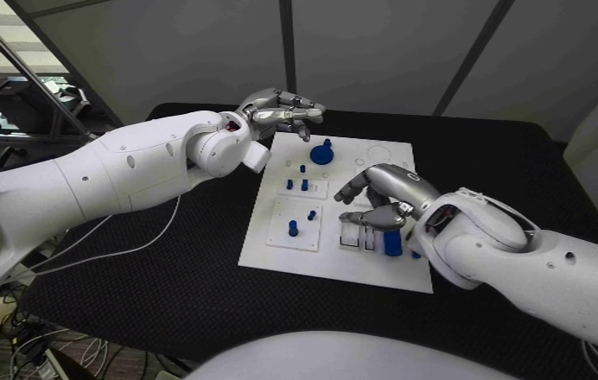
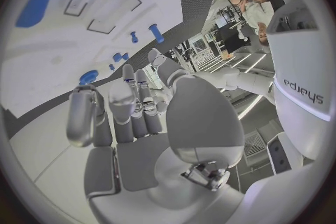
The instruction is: Assemble the parts on the task board
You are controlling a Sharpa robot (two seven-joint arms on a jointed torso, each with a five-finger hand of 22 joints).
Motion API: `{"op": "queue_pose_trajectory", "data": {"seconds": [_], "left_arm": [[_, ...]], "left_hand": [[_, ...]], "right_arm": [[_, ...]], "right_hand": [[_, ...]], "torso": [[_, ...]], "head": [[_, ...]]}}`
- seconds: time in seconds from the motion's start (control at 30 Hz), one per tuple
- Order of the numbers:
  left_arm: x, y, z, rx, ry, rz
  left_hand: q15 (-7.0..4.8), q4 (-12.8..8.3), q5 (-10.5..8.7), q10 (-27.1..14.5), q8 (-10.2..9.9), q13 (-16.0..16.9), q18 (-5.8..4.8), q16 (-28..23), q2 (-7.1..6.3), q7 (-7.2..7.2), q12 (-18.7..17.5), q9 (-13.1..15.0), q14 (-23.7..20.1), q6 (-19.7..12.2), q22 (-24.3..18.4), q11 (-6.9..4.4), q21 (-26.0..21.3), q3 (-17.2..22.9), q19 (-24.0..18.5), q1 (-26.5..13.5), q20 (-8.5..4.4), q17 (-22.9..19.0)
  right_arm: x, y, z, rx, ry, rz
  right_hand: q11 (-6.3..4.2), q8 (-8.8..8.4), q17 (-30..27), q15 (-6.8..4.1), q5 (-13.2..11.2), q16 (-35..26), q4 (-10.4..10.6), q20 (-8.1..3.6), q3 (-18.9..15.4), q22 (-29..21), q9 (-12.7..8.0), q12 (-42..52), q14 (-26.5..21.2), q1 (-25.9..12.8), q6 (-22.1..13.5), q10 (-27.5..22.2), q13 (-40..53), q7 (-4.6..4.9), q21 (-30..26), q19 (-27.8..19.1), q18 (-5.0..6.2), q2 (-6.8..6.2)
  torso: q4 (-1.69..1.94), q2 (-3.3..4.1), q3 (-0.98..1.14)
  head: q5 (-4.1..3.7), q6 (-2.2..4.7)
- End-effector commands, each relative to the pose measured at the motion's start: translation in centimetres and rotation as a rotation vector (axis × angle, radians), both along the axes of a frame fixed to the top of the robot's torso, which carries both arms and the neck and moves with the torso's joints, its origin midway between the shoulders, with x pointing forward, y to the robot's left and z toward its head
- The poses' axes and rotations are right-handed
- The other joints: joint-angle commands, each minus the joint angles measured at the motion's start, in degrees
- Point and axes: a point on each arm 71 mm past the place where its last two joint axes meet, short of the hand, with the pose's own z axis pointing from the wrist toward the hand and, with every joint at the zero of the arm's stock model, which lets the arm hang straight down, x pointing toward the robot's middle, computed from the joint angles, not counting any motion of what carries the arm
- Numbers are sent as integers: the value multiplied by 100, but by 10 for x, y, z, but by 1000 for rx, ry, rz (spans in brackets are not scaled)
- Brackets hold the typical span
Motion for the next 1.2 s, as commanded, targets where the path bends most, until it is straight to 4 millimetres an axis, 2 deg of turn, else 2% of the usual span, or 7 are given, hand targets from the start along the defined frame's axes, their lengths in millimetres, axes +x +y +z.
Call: {"op": "queue_pose_trajectory", "data": {"seconds": [0.03,0.23,0.3,0.43,0.57,0.83,1.2], "left_arm": [[-1,1,1,-8,-1,-6],[-2,2,0,-4,1,-5],[-3,2,0,-4,1,-6],[-4,2,-1,-5,0,-8],[-4,1,-1,-6,0,-11],[-5,2,-1,-5,0,-10],[-5,3,-1,-5,0,-9]], "left_hand": [[24,0,-32,-35,-18,9,-75,-26,43,-13,-20,9,2,-17,-7,21,-21,-29,25,-5,-1,-7],[25,2,-32,-40,-21,12,-75,-31,44,-12,-22,10,0,-20,-16,22,-33,-40,29,-1,0,-8],[25,2,-32,-40,-21,12,-75,-31,44,-12,-22,10,0,-20,-16,22,-33,-40,29,-1,0,-8],[25,2,-32,-40,-21,12,-75,-31,44,-12,-22,10,0,-20,-16,22,-33,-40,29,-1,0,-8],[25,3,-32,-40,-21,13,-75,-32,45,-13,-22,11,0,-19,-17,22,-34,-41,30,-1,0,-8],[25,5,-32,-39,-20,14,-75,-33,48,-14,-21,12,1,-17,-20,22,-37,-44,31,-2,0,-8],[25,5,-32,-39,-20,14,-75,-33,48,-14,-21,12,1,-17,-20,22,-37,-44,31,-2,0,-8]], "right_arm": [[6,-29,3,95,129,-156],[6,-79,2,29,239,-343],[4,-90,1,-6,261,-395],[-2,-99,1,-87,265,-467],[-7,-100,-3,-174,254,-507],[-16,-93,-17,-244,261,-540],[-18,-75,-30,-232,252,-517]], "right_hand": [[-132,36,313,-126,8,192,91,-90,-43,328,12,229,75,-126,65,524,111,-64,186,120,13,66],[-458,111,1147,-415,-4,726,599,-378,-473,893,141,1260,253,-632,347,1625,947,-336,693,435,-136,-38],[-542,155,1438,-467,7,919,928,-490,-678,1078,317,2911,281,-651,472,1635,2739,-400,856,528,-184,-75],[-568,211,1784,-487,-18,1131,1568,-496,-981,1277,726,4651,306,-615,523,1454,4695,-456,1025,627,-241,-260],[-565,240,1885,-497,0,1188,1873,-486,-1074,1347,951,5025,312,-556,533,1385,5158,-471,1085,664,-261,-246],[-551,226,1960,-492,113,1230,2505,-474,-1661,1386,1447,5245,308,-331,419,1253,5564,-465,1116,683,-272,-338],[-551,223,2084,-490,137,1290,2572,-471,-1830,1450,1579,5335,330,-308,403,1273,5703,-467,1173,720,-291,-324]], "torso": [[-49,-29,-11],[-112,-60,-33],[-130,-63,-39],[-158,-66,-37],[-125,-65,-43],[-122,-64,-44],[-128,-63,-48]], "head": [[-190,80],[-474,147],[-519,148],[-614,128],[-692,115],[-707,82],[-663,67]]}}
